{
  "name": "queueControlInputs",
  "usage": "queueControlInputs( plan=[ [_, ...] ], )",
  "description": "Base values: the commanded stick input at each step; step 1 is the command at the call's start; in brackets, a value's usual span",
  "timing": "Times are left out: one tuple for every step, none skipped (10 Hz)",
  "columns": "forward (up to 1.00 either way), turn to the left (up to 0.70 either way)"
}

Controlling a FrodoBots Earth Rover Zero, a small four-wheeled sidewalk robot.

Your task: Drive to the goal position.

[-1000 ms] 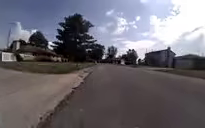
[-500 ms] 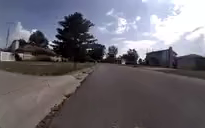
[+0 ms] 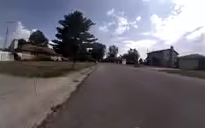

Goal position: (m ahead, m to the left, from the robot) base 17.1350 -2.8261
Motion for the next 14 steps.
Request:
queueControlInputs(
  plan=[
    [1.00,-0.02],
    [1.00,-0.02],
    [1.00,-0.02],
    [1.00,-0.02],
    [1.00,-0.02],
    [1.00,-0.02],
    [1.00,-0.02],
    [1.00,-0.02],
    [1.00,-0.04],
    [1.00,-0.16],
    [1.00,-0.16],
    [1.00,0.00],
    [1.00,0.00],
    [1.00,0.00]
  ],
)
